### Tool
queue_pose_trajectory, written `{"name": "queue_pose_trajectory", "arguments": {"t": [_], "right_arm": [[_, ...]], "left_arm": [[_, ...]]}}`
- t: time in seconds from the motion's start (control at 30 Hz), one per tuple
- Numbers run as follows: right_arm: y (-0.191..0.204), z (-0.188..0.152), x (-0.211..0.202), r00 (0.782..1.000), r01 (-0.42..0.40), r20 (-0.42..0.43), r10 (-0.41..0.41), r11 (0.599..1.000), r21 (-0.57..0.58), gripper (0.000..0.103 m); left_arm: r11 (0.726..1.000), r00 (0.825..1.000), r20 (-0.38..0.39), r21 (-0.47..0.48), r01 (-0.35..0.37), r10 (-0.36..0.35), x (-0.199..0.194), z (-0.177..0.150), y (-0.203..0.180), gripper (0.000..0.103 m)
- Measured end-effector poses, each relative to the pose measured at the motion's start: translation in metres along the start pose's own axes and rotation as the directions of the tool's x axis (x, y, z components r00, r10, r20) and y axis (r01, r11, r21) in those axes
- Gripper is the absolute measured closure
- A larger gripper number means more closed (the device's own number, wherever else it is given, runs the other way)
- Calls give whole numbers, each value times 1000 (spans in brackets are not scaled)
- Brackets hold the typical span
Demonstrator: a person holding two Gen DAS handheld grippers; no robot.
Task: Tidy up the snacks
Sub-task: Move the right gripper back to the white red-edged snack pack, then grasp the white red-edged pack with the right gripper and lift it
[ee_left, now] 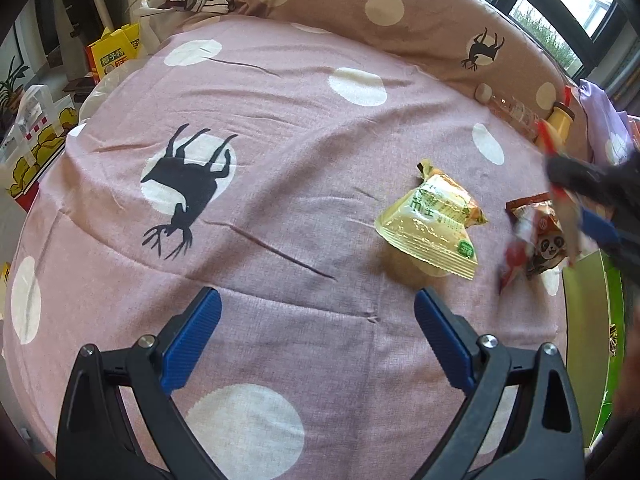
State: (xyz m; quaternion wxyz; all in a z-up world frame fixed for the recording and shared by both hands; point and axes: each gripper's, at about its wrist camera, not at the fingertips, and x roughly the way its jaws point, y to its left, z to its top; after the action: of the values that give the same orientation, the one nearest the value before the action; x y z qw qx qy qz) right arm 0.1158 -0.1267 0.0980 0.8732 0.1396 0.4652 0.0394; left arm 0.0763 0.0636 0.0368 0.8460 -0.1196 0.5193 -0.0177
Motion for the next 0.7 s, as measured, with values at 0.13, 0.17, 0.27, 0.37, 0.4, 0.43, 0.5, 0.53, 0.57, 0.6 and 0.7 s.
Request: {"name": "queue_pose_trajectory", "arguments": {"t": [0.13,0.17,0.27,0.37,0.4,0.43,0.5,0.53,0.57,0.6,0.7], "right_arm": [[-16,-42,-19,999,6,-37,-7,1000,-16,41],[-18,-53,-20,998,21,-56,-22,1000,-23,41],[-34,-81,-20,994,53,-100,-53,999,-4,40],[-49,-88,-10,986,50,-159,-44,998,31,31],[-52,-90,-10,985,47,-167,-40,998,34,27],[-56,-88,-9,985,58,-167,-49,997,46,22],[-65,-87,-12,987,82,-145,-71,994,69,17],[-68,-89,-15,988,77,-137,-65,994,81,16],[-73,-89,-16,990,61,-133,-48,993,100,16],[-79,-89,-17,991,46,-130,-29,991,125,16],[-96,-90,-23,994,19,-108,4,977,212,16]], "left_arm": [[999,1000,-3,36,10,-10,-2,-7,-13,5],[999,1000,0,50,12,-12,-3,-8,-17,5],[996,1000,12,87,9,-10,-4,-15,-27,5],[992,1000,7,124,14,-15,-3,-21,-37,5],[991,1000,4,133,15,-16,-2,-22,-40,5],[991,1000,-9,134,18,-16,-1,-24,-43,5],[989,1000,-17,144,27,-25,0,-27,-47,5],[988,999,-22,150,33,-30,1,-28,-49,5],[986,999,-26,159,50,-46,1,-29,-52,5],[983,997,-34,167,73,-68,1,-31,-55,5],[966,982,-85,181,184,-171,1,-36,-66,6]]}}
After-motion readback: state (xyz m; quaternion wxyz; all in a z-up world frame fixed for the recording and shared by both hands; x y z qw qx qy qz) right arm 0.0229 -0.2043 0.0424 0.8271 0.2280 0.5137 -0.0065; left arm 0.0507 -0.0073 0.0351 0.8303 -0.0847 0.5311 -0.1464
